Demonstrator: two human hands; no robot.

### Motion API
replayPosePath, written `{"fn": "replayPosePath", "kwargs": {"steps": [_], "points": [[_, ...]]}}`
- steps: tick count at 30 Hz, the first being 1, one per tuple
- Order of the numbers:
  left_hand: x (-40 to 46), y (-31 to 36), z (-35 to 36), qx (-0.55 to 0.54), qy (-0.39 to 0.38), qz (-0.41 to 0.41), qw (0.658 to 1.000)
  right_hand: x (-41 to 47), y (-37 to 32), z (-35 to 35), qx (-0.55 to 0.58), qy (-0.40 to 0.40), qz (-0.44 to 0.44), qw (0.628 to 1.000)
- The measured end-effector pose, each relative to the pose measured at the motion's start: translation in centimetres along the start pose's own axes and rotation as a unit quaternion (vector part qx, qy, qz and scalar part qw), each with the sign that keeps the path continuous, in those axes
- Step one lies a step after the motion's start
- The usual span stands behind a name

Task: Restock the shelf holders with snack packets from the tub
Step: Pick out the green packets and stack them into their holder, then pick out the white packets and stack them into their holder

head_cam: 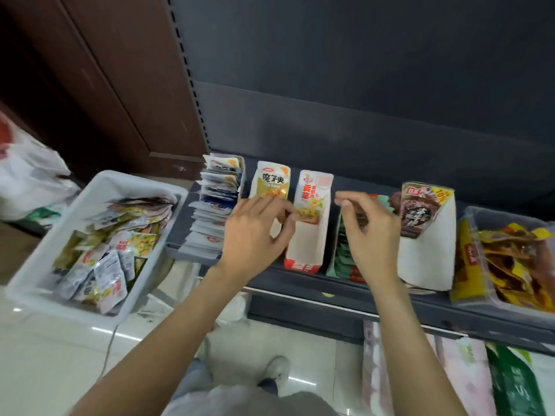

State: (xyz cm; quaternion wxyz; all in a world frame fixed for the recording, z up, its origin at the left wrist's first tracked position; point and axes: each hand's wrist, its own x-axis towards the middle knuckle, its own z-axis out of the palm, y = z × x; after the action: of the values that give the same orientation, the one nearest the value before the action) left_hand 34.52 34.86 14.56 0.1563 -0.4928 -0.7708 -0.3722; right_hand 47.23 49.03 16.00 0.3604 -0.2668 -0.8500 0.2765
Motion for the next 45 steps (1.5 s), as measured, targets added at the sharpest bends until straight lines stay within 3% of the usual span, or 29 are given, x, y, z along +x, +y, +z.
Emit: {"fn": "replayPosePath", "kwargs": {"steps": [4,8,12,16,19,23,26,29,31,34,37,39,42,43,45], "points": [[-4.4,-5.9,-6.5,0.003,0.140,-0.042,0.989,-2.6,-7.9,6.6,0.055,-0.112,-0.065,0.990],[-10.6,-14.5,-11.9,0.051,0.127,-0.144,0.980,-5.3,-14.3,14.8,0.047,-0.259,-0.115,0.958],[-16.2,-24.2,-15.3,0.080,-0.021,-0.381,0.921,-7.5,-17.7,23.8,0.030,-0.358,-0.068,0.931],[-19.5,-31.8,-15.1,0.076,-0.233,-0.492,0.835,-8.5,-18.1,32.4,-0.023,-0.426,-0.029,0.904],[-20.7,-35.1,-13.9,0.099,-0.324,-0.484,0.807,-8.1,-17.2,37.7,-0.068,-0.464,0.015,0.883],[-21.6,-37.5,-13.1,0.096,-0.324,-0.485,0.807,-9.4,-16.8,41.8,-0.150,-0.517,0.031,0.842],[-22.5,-38.7,-12.8,0.062,-0.344,-0.492,0.797,-11.7,-17.1,43.3,-0.173,-0.554,-0.099,0.808],[-23.1,-39.5,-12.6,0.045,-0.369,-0.494,0.786,-12.1,-16.9,43.6,-0.227,-0.607,-0.236,0.724],[-23.4,-40.0,-12.5,0.070,-0.391,-0.465,0.791,-11.7,-16.5,43.5,-0.249,-0.621,-0.280,0.689],[-23.4,-40.5,-12.8,0.082,-0.392,-0.406,0.821,-10.3,-15.9,42.7,-0.239,-0.633,-0.301,0.672],[-23.0,-40.4,-12.9,0.030,-0.373,-0.396,0.838,-8.8,-15.9,40.9,-0.157,-0.651,-0.242,0.702],[-22.4,-40.2,-12.7,0.031,-0.344,-0.440,0.829,-8.5,-16.0,39.4,-0.080,-0.604,-0.149,0.779],[-21.6,-40.6,-12.8,0.074,-0.336,-0.467,0.814,-8.4,-16.9,38.1,0.019,-0.437,0.063,0.897],[-21.3,-40.7,-13.0,0.079,-0.339,-0.466,0.814,-8.3,-17.3,38.1,0.038,-0.386,0.142,0.911],[-21.0,-40.9,-13.5,0.060,-0.338,-0.458,0.820,-8.3,-17.9,38.2,0.120,-0.320,0.288,0.895]]}}
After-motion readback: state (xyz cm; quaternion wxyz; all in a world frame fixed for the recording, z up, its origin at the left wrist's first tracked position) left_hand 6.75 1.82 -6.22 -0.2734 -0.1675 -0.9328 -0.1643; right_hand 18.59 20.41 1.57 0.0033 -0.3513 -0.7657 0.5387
